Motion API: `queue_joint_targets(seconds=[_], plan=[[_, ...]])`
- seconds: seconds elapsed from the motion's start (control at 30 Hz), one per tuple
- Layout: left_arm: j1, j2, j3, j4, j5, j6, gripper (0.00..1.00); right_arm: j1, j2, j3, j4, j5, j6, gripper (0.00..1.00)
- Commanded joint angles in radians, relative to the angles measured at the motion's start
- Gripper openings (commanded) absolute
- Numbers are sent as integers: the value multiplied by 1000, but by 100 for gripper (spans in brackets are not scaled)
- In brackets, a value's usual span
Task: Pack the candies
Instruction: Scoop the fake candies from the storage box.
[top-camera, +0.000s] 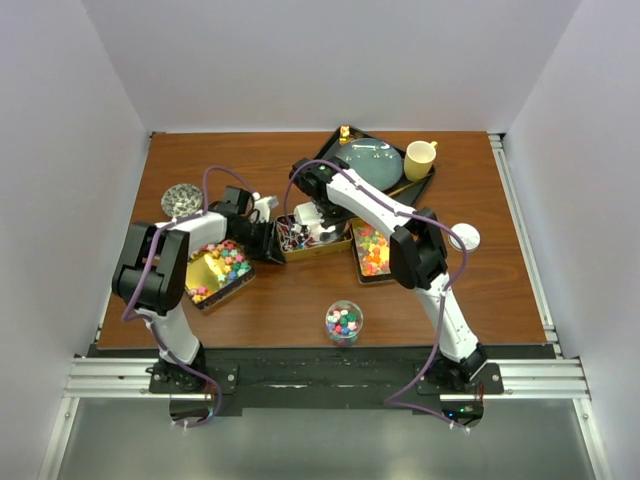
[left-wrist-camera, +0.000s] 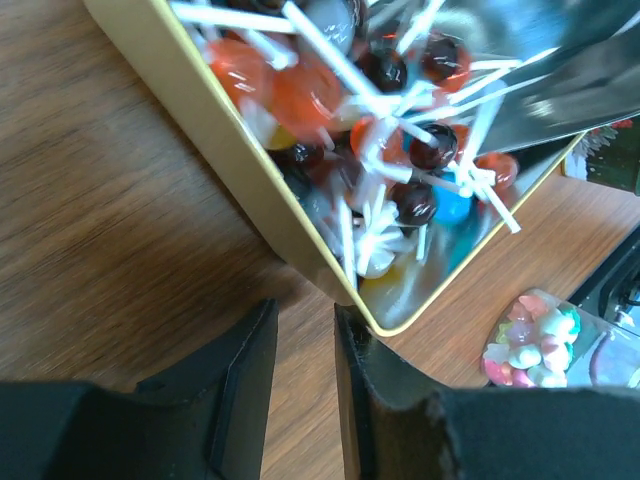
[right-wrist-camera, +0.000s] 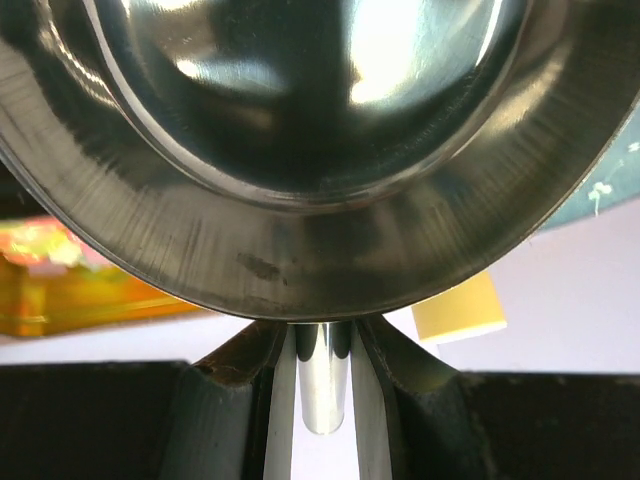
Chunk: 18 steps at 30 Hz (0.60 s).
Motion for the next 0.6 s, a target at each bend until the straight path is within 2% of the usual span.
queue_joint_targets(seconds=[0.0,0.27,0.4,0.57], plan=[[-25,36,35,69,34,-24,34,22,48,97,-248,-149,76,0],[-25,42,50,58,27,-18,33,42,100,170,-245,-278,124,0],[-25,53,77,38,26,-4,33,47,94,101,-240,-375,157,0],[-18,48,113,3,4,19,34,33,40,-26,-159,-426,153,0]])
